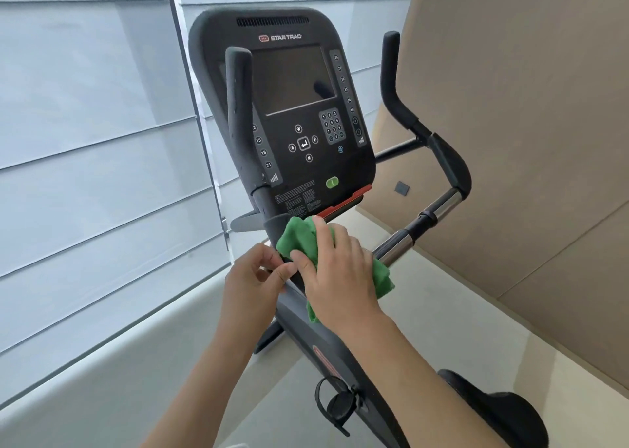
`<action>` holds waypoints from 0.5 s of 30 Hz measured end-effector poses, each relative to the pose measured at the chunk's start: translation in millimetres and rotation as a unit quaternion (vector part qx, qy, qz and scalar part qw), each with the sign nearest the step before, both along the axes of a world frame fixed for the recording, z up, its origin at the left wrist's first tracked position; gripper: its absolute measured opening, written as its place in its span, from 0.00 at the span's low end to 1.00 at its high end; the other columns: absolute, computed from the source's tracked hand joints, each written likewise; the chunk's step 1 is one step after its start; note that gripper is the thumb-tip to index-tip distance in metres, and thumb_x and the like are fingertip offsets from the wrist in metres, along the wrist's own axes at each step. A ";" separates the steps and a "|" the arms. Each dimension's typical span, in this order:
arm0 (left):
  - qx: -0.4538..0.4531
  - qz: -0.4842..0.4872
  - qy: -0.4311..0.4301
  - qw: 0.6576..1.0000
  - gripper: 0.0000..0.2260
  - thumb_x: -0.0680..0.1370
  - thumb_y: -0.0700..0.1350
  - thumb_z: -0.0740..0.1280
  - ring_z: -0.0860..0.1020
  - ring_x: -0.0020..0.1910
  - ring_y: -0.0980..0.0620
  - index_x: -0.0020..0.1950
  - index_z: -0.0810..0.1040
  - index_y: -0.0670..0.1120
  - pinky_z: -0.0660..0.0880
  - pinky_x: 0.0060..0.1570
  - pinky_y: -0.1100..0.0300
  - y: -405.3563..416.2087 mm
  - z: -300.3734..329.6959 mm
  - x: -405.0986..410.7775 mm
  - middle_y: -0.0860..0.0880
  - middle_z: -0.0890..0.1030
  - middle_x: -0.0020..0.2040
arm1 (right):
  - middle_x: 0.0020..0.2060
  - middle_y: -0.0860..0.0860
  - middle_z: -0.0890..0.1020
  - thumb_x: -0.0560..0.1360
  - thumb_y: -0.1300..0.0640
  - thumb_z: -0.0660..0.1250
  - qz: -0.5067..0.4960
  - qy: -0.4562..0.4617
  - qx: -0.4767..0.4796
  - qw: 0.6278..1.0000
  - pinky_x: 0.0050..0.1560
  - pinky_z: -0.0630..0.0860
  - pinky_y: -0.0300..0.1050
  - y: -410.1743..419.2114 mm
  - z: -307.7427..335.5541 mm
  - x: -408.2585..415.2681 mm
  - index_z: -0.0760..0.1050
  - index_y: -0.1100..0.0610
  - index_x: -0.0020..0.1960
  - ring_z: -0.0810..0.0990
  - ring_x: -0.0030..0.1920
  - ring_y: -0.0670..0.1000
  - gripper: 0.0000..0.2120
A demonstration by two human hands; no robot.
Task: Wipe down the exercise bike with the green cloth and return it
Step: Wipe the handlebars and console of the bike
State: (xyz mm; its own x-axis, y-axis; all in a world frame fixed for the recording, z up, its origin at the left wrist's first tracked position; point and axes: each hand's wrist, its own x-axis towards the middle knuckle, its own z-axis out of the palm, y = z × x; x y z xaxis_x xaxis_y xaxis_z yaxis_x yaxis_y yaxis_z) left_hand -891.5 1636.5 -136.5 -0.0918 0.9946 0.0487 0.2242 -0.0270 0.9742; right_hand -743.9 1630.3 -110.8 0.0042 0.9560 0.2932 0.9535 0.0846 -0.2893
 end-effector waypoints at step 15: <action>-0.014 0.019 0.013 1.000 0.11 0.77 0.44 0.77 0.82 0.34 0.48 0.40 0.76 0.49 0.75 0.33 0.64 -6.4 8.2 2.3 0.49 0.83 0.37 | 0.38 0.45 0.84 0.79 0.28 0.60 0.001 0.115 0.055 0.992 0.36 0.69 0.45 48.1 7.0 -3.0 0.81 0.46 0.51 0.79 0.37 0.52 0.24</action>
State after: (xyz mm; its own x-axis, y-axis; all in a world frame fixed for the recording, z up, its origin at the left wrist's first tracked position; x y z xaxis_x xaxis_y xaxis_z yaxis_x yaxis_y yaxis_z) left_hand -889.2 1630.1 -128.2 -0.1277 0.9915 0.0241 0.2496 0.0086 0.9683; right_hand -746.9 1678.5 -103.8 0.0812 0.9181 0.3879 0.8633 0.1298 -0.4877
